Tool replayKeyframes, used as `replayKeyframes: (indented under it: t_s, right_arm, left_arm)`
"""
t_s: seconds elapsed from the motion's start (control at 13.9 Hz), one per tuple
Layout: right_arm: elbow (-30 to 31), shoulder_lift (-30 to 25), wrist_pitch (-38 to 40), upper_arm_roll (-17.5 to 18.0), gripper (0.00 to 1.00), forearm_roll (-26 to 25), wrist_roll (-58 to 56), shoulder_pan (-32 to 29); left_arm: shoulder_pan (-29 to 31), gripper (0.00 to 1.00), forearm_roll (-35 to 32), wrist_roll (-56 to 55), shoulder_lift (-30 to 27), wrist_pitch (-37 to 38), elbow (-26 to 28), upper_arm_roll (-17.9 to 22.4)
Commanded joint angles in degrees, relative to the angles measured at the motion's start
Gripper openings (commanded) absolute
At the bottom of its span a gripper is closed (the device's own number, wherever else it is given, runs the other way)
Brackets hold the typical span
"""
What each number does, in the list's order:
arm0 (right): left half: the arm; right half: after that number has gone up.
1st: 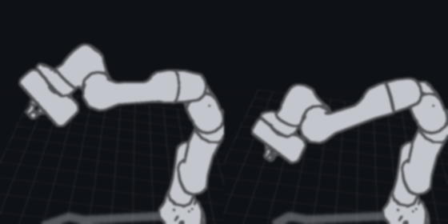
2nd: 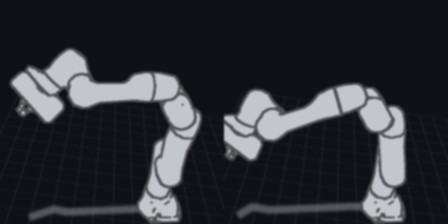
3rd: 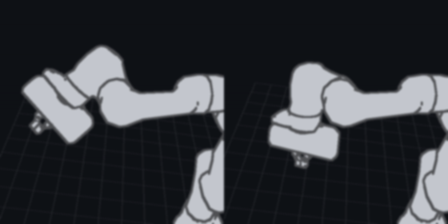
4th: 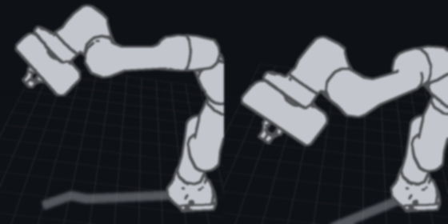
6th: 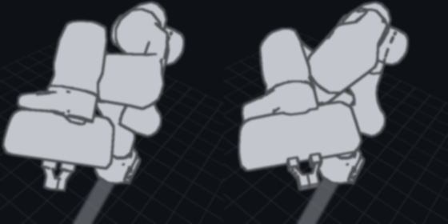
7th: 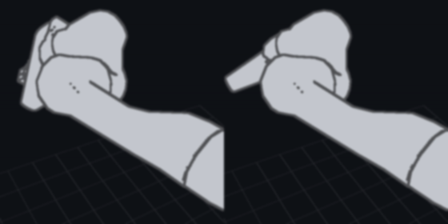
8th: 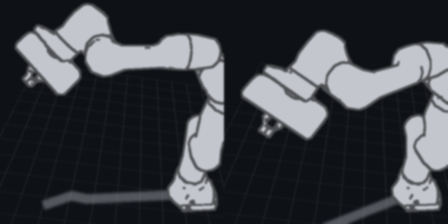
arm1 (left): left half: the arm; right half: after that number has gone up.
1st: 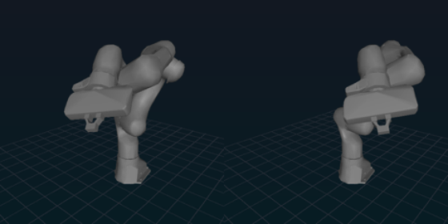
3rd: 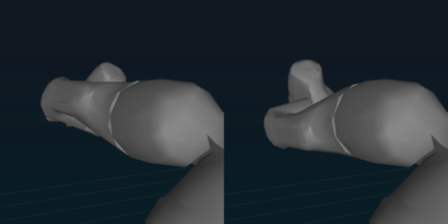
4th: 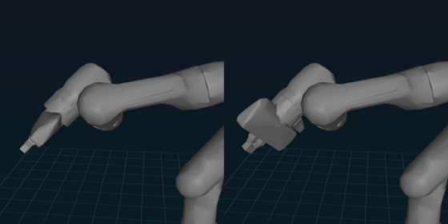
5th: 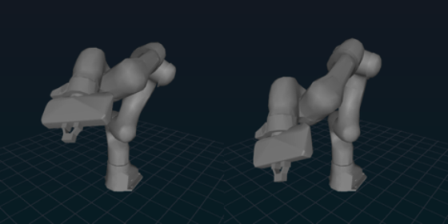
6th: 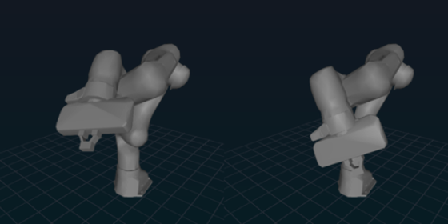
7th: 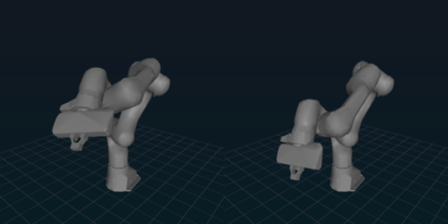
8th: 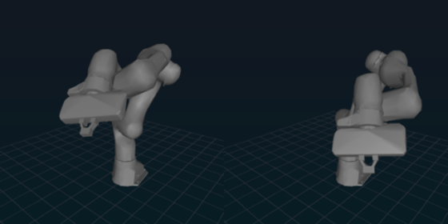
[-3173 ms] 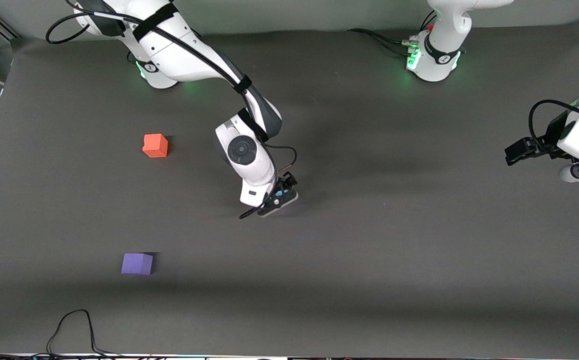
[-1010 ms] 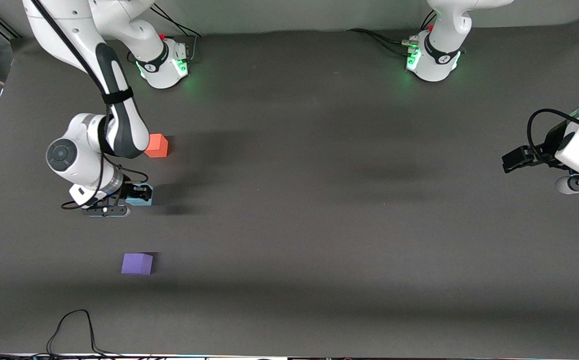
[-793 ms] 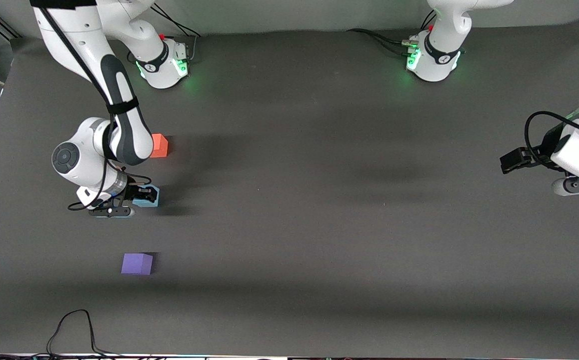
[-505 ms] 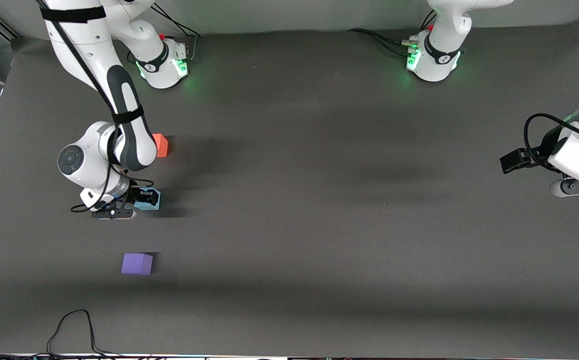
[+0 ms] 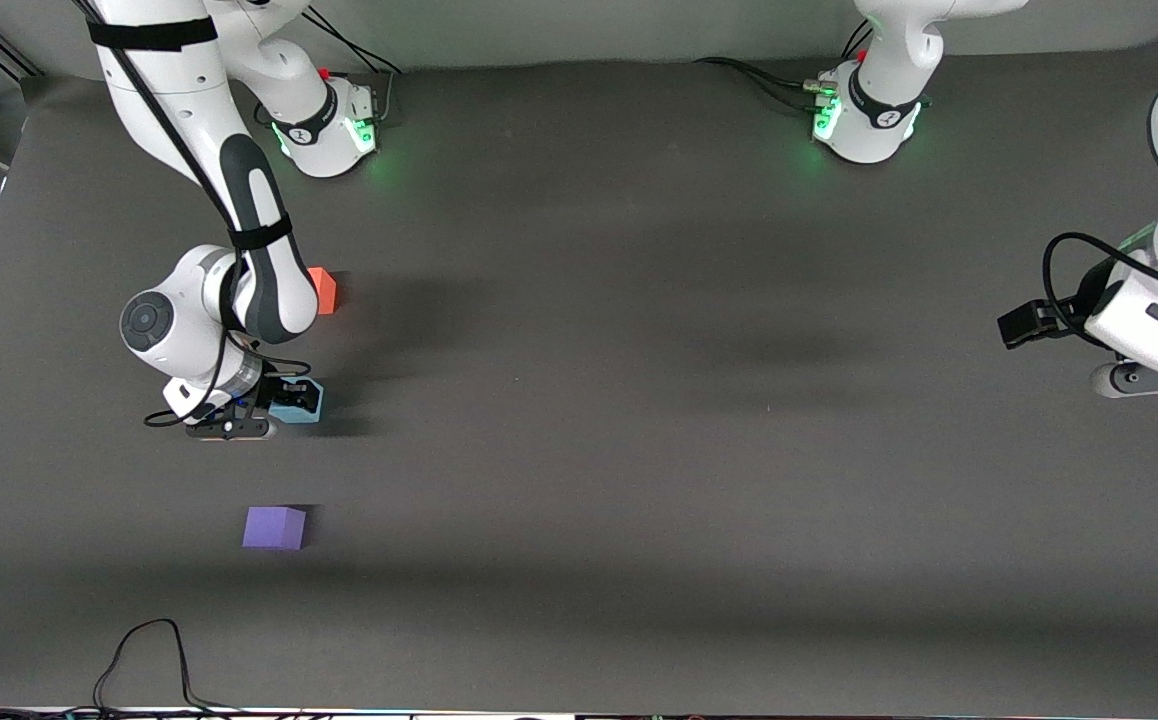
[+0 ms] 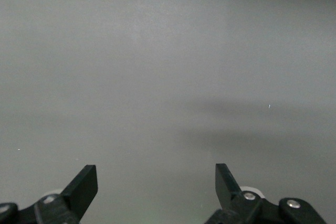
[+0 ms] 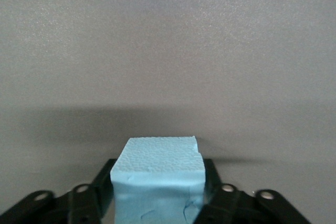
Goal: Place blue block between orange and purple blocks
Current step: 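Lower the blue block between orange and purple blocks, open the right gripper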
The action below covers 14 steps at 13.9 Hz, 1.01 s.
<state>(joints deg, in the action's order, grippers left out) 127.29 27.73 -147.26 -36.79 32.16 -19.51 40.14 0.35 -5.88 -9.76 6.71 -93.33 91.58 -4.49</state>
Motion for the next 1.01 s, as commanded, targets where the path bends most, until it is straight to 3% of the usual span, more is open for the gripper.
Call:
replayKeyframes:
  t_s: [0.0,0.29,0.5,0.94]
  right_arm:
    - [-0.64,-2.14,0.31,-0.39,1.00,2.21,-1.76,1.08]
    - [-2.22,-5.49,6.80,-2.76,1.00,1.07,-1.32,3.10]
    - [-6.60,-7.68,13.46,-4.07,1.00,-5.59,1.03,3.10]
    - [-20.58,-13.74,36.14,-3.56,1.00,-19.92,13.18,3.10]
  left_arm:
    - [-0.44,1.00,-0.89,0.88,-0.21,2.36,-1.40,0.27]
    - [-0.35,1.00,-0.45,0.88,-0.12,2.45,-1.40,0.27]
    - [-0.26,1.00,-0.45,0.88,-0.12,2.45,-1.32,0.27]
    - [-0.35,1.00,-0.36,0.88,-0.12,2.46,-1.14,0.27]
